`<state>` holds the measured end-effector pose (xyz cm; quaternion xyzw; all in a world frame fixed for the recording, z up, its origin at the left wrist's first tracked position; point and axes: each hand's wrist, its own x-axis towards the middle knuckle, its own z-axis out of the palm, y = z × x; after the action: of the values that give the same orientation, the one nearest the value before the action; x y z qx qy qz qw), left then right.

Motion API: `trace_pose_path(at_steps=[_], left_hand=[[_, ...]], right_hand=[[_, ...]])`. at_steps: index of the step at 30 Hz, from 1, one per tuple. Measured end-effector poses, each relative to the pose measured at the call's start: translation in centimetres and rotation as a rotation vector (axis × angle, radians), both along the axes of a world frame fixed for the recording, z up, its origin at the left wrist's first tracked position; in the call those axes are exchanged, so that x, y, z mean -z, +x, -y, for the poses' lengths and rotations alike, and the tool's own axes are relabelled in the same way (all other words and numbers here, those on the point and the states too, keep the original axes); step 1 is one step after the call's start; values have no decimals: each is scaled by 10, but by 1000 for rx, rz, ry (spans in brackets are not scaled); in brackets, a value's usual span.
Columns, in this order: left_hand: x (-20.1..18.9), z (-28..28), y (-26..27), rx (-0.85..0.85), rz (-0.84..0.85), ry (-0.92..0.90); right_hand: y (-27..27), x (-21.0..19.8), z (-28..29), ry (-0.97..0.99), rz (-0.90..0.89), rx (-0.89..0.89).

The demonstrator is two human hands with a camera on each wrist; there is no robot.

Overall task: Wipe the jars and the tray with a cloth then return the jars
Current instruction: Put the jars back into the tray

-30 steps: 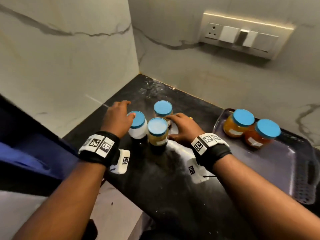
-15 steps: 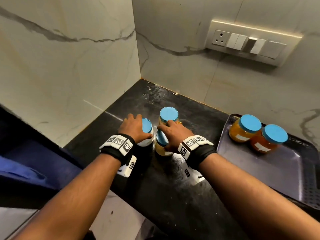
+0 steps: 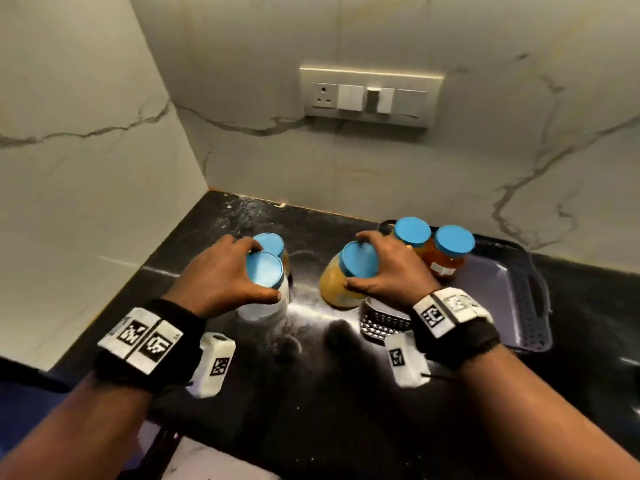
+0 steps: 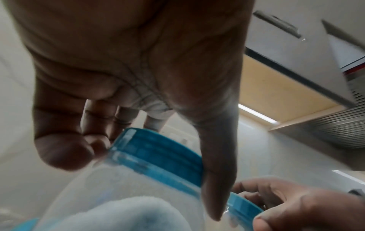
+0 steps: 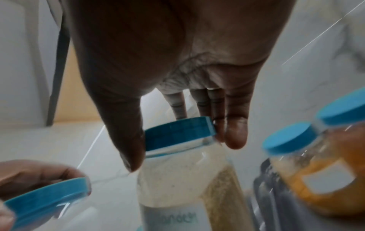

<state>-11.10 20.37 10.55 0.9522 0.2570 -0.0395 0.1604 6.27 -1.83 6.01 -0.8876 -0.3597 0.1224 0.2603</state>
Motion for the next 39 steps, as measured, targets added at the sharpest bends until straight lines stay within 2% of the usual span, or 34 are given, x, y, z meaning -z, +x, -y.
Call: trace_pose_path(at_steps=[4,9,13,18,26,30,36,39], left_hand=[[-21,50,51,200,66,20],[-9,113,131,395,55,74],[11,146,187,457,17,57],[38,171,234,442,-41,69],[66,180,264,450,-119,123],[73,181,265,461,-160,137],[80,186,255,487,-218,174],[86,186,246,482,-193,206]], right_hand=[[33,-22,81,-52,100,212],[79,-32,160,-169,128,402],[121,-12,186,-259,108,453],[163,16,183,-328,97,411],[185,51,171,-338,43,313],[180,48,174,-328,59,287],[168,36,187,-173,176,361],[161,30,186,-130,209,360]])
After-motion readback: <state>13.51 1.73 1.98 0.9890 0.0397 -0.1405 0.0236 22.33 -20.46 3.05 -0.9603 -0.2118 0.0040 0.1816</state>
